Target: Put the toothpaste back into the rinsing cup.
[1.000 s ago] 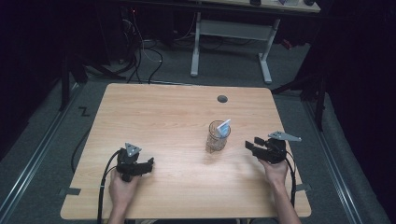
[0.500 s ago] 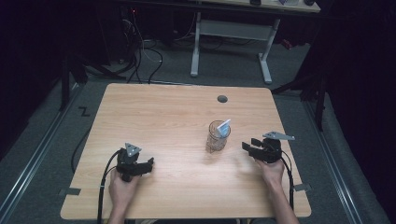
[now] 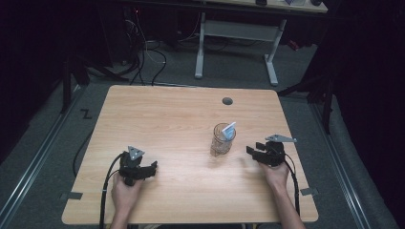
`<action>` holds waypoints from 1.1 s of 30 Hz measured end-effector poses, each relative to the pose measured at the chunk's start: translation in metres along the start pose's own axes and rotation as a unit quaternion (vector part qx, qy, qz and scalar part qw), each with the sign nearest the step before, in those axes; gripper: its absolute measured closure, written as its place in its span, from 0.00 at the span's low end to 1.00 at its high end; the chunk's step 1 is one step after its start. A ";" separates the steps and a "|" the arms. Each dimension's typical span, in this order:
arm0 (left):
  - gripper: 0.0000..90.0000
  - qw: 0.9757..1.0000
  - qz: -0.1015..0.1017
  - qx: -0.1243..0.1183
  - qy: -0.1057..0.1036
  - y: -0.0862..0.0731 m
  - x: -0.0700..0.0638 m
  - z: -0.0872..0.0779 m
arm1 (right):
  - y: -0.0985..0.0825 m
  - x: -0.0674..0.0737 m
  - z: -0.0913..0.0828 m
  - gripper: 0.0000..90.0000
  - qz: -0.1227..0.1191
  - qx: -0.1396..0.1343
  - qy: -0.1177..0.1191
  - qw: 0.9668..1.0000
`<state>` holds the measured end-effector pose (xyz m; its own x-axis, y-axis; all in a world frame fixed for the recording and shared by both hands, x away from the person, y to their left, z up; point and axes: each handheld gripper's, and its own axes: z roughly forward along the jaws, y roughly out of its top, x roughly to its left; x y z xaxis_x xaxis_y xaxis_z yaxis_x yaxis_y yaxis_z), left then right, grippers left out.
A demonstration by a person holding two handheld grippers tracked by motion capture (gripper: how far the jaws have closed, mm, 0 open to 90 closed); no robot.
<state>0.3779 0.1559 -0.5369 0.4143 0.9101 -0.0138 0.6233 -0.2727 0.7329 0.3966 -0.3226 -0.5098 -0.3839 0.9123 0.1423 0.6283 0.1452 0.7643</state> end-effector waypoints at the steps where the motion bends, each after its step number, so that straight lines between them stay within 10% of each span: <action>1: 0.21 1.000 0.000 0.000 0.000 0.000 0.000 0.000 | 0.000 0.000 0.001 0.51 -0.001 0.001 -0.001 1.000; 33: 0.21 1.000 0.000 0.000 0.000 0.000 0.000 0.000 | -0.005 0.003 0.017 0.48 -0.028 0.032 -0.046 0.998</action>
<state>0.3779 0.1559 -0.5370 0.4141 0.9101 -0.0138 0.6233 -0.2725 0.7330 0.4040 -0.3145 -0.5233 -0.3581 0.9328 0.0405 0.6509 0.2183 0.7271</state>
